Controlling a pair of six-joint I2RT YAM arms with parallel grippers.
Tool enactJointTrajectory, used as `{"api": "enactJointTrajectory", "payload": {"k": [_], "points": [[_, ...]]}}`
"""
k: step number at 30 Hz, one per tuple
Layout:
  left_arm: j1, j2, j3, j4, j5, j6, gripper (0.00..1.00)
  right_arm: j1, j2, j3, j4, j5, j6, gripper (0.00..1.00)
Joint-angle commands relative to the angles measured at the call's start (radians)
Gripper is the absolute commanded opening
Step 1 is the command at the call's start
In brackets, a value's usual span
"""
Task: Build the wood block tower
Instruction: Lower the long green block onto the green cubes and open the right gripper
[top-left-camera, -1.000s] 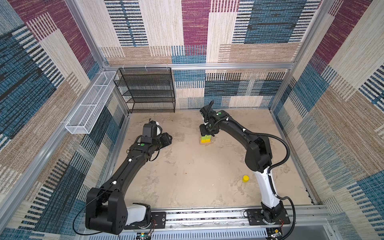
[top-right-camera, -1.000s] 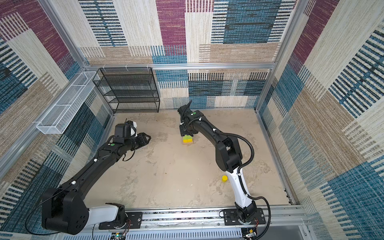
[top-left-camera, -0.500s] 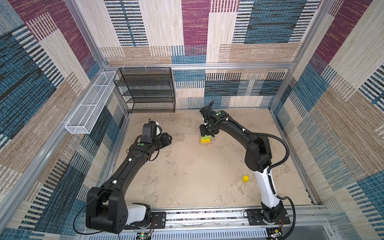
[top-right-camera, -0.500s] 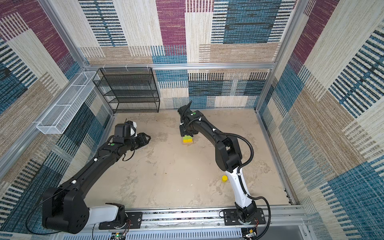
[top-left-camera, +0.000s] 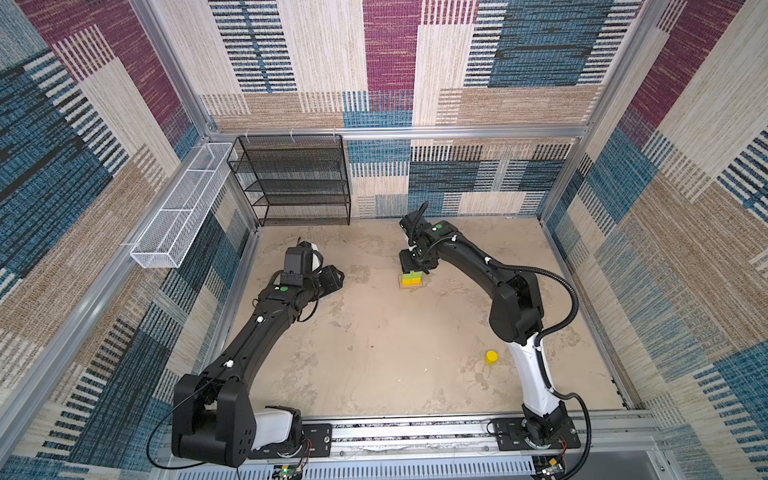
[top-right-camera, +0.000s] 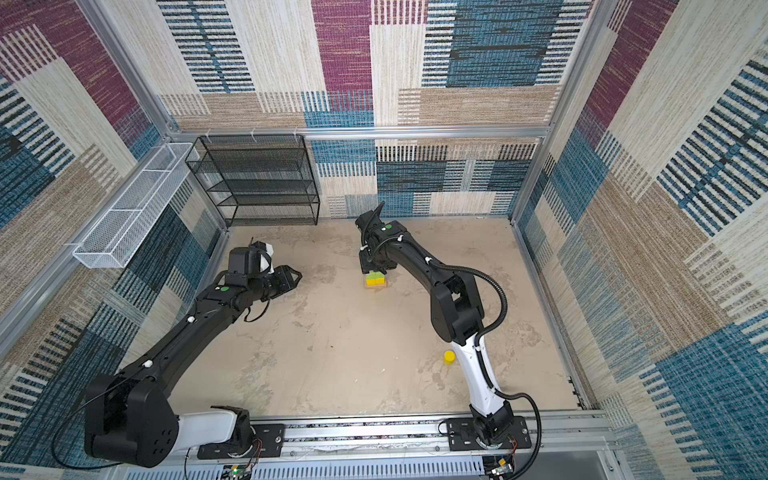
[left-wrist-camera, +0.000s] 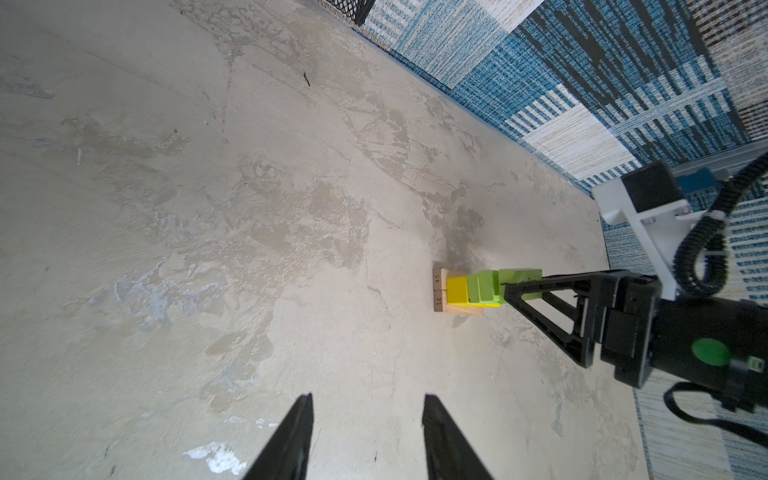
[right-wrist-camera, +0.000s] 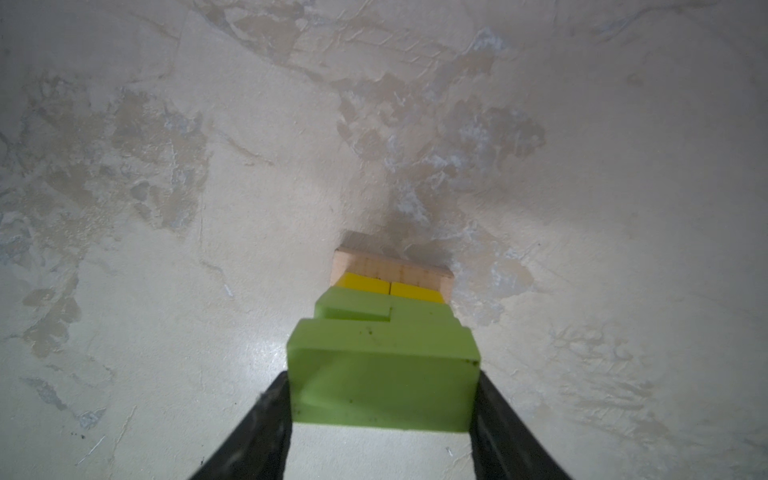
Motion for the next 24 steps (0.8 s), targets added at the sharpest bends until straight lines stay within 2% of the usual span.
{"api": "enactJointTrajectory", "payload": {"k": [1,24], "points": [[0.002,-0.002,0.000,0.027,0.007,0.005,0.48,0.000,-0.002,-0.002,-0.001,0.009,0.017,0.59],[0.009,0.004,-0.005,0.033,0.015,0.001,0.47,0.001,-0.013,0.001,0.015,0.003,0.027,0.72]]}}
